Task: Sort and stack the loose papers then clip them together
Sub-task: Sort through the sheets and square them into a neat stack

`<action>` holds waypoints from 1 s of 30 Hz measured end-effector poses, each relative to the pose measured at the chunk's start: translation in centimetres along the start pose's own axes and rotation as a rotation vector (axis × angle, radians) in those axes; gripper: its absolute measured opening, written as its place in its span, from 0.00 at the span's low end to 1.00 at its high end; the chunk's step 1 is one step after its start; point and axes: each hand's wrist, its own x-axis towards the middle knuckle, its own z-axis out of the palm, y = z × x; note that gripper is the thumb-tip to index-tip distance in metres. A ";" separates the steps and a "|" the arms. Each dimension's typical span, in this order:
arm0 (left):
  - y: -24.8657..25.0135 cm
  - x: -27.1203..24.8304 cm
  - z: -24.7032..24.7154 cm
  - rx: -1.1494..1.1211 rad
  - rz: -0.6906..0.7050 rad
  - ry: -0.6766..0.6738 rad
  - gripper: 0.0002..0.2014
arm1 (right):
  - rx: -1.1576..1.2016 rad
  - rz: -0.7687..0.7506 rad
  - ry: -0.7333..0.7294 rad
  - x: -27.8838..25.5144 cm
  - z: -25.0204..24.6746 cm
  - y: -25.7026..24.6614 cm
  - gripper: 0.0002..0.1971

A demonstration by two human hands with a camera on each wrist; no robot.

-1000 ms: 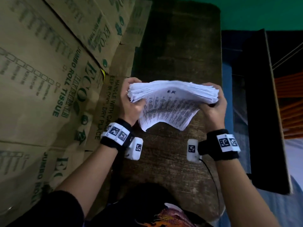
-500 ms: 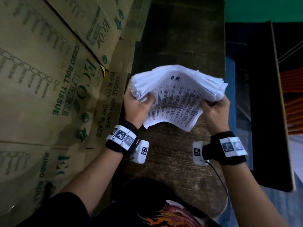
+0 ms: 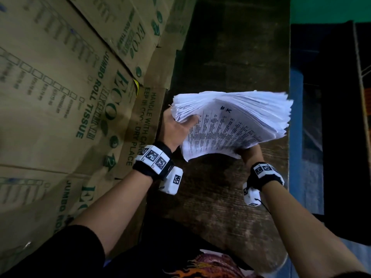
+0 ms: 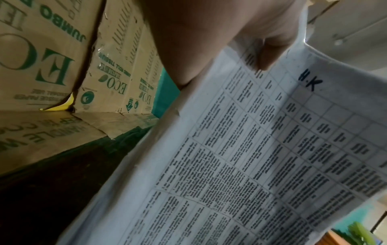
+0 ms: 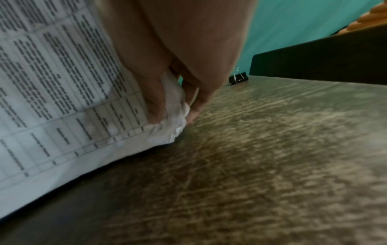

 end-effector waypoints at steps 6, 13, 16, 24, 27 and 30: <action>-1.0 -0.7 -0.5 0.055 0.091 0.003 0.10 | -0.010 0.150 -0.078 -2.0 -0.6 -0.4 0.19; -1.7 -0.6 -2.8 0.108 0.044 -0.030 0.27 | 0.490 -0.441 0.000 -6.3 -7.6 -5.2 0.29; -1.8 -0.7 -3.2 0.208 -0.036 -0.128 0.28 | 0.548 -0.516 -0.047 -6.8 -9.3 -6.8 0.35; -2.0 -1.5 -1.8 0.194 -0.073 -0.048 0.18 | 0.516 -0.508 -0.006 -6.4 -8.4 -7.9 0.30; -2.4 -2.0 0.1 0.225 -0.085 -0.006 0.16 | 0.523 -0.499 0.012 -6.9 -6.6 -8.9 0.24; -2.4 -0.1 1.2 0.160 -0.139 0.132 0.20 | 0.623 -0.505 0.103 -7.2 -6.4 -10.3 0.24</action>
